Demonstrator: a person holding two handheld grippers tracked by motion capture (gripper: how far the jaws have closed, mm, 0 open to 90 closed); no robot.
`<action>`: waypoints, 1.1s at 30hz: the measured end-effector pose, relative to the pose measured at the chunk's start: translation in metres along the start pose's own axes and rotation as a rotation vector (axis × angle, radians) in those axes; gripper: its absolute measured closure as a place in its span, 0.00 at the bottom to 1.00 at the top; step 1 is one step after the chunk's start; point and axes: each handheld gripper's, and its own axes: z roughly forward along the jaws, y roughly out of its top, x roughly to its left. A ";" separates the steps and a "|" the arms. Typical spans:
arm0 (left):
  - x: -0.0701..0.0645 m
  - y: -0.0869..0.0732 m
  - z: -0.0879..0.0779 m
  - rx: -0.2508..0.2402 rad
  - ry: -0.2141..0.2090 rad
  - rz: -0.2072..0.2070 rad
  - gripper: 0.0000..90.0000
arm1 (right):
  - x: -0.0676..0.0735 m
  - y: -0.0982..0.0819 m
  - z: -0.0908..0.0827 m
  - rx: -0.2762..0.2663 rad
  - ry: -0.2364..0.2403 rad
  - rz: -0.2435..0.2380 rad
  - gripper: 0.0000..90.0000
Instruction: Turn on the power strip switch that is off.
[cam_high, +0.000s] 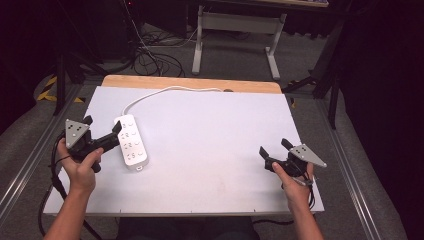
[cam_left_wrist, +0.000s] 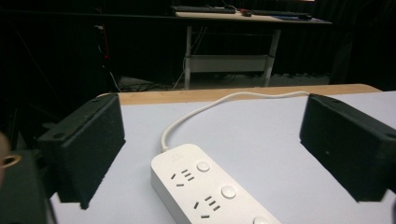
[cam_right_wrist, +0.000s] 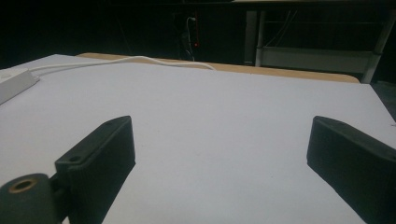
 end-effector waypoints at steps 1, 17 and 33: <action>0.000 0.000 -0.001 0.000 -0.006 0.005 0.04 | 0.000 0.000 0.000 0.000 0.000 0.001 0.09; 0.007 -0.003 -0.006 -0.022 0.029 0.023 0.05 | 0.000 -0.001 0.001 0.002 -0.005 0.001 0.09; 0.009 -0.006 -0.002 0.003 0.030 0.012 0.05 | -0.001 -0.001 0.002 -0.001 -0.008 0.002 0.08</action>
